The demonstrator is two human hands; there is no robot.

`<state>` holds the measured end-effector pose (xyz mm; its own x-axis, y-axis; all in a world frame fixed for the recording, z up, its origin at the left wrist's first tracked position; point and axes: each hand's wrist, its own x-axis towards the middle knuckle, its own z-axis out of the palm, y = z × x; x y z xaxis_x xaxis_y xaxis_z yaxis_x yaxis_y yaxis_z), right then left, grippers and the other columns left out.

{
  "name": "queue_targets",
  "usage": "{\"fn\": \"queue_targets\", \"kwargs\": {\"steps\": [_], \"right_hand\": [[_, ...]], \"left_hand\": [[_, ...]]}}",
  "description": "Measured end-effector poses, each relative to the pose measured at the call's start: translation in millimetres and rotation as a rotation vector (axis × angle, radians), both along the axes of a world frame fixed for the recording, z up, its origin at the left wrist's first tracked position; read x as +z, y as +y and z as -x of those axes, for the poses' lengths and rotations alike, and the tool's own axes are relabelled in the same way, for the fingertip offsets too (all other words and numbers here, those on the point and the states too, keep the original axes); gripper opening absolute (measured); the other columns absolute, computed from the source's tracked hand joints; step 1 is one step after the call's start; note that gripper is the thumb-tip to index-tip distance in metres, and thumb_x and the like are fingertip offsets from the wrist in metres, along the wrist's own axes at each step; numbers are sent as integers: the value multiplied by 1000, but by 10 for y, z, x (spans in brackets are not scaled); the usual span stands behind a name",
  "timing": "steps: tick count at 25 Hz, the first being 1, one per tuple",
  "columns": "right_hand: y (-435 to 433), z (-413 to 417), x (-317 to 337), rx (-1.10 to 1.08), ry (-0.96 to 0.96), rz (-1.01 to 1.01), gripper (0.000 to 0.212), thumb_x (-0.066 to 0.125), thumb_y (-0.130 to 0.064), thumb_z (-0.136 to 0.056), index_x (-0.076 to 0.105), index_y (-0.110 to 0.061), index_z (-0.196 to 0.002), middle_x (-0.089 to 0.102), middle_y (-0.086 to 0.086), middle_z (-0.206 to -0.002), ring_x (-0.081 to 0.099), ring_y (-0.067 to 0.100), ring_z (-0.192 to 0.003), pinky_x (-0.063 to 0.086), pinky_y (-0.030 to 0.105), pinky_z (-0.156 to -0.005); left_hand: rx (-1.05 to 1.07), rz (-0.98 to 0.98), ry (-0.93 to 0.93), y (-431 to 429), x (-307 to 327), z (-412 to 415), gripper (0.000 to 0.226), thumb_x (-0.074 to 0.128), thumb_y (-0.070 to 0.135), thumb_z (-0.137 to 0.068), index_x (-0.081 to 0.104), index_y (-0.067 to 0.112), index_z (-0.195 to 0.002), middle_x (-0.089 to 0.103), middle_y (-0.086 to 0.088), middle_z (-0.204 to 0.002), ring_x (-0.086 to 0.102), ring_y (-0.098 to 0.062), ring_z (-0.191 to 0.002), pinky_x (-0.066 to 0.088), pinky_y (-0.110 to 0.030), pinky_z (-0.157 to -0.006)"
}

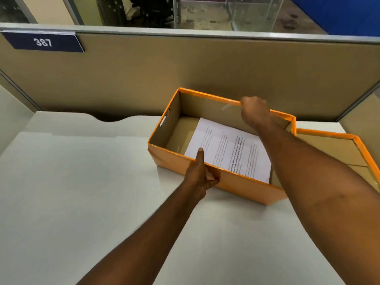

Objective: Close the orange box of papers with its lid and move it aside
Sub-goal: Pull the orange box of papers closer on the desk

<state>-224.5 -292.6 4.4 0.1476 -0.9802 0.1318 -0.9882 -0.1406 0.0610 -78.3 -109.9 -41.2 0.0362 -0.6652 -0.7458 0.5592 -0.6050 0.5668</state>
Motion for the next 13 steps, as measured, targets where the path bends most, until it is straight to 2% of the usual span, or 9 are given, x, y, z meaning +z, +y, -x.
{"fn": "queue_targets", "kwargs": {"steps": [1, 4, 5, 6, 8, 10, 13], "right_hand": [[113, 27, 36, -15, -7, -4, 27, 44, 0, -87, 64, -3, -105, 68, 24, -107, 63, 43, -102, 48, 43, -86], [522, 96, 164, -84, -73, -19, 27, 44, -2, -88, 63, -4, -107, 67, 22, -111, 62, 42, -106, 47, 44, -90], [693, 112, 200, -117, -108, -26, 27, 44, -3, -89, 63, -4, -107, 67, 22, -112, 61, 42, -107, 47, 45, -91], [852, 115, 216, -151, -141, -26, 26, 44, -4, -90, 64, -4, -107, 67, 22, -112, 62, 42, -107, 47, 45, -92], [1202, 84, 226, -222, -199, -21, 26, 45, -3, -89, 65, -5, -107, 67, 21, -112, 61, 41, -108, 48, 44, -91], [1580, 34, 216, -290, -269, -23, 25, 46, -3, -89, 65, -7, -105, 68, 19, -111, 62, 39, -107, 48, 43, -89], [2150, -60, 163, -352, -366, -13, 21, 49, -3, -88, 65, -7, -101, 69, 18, -105, 64, 38, -101, 53, 45, -86]], "left_hand": [[8, 2, -17, 81, 38, -50, 61, 54, 58, -85, 53, 16, -130, 58, -10, -128, 57, -32, -112, 55, -49, -79], [63, 21, -65, 377, 184, -209, 72, 60, 68, -74, 61, 13, -120, 66, -11, -110, 61, -23, -78, 59, -41, -67], [69, 23, -105, 492, 242, -262, 74, 60, 71, -72, 62, 12, -117, 66, -10, -103, 60, -22, -75, 60, -40, -65], [58, 34, -157, 600, 302, -318, 72, 57, 72, -73, 62, 12, -112, 66, -8, -99, 60, -23, -79, 60, -39, -66], [35, 82, -266, 849, 436, -443, 53, 46, 69, -82, 59, 21, -99, 63, -1, -92, 59, -23, -93, 56, -40, -73], [-6, 143, -333, 1141, 519, -557, 44, 34, 65, -90, 57, 27, -89, 64, 1, -98, 56, -22, -100, 50, -41, -88], [-60, 197, -384, 1583, 528, -755, 54, 24, 62, -93, 54, 23, -116, 58, -7, -125, 50, -26, -117, 36, -42, -103]]}}
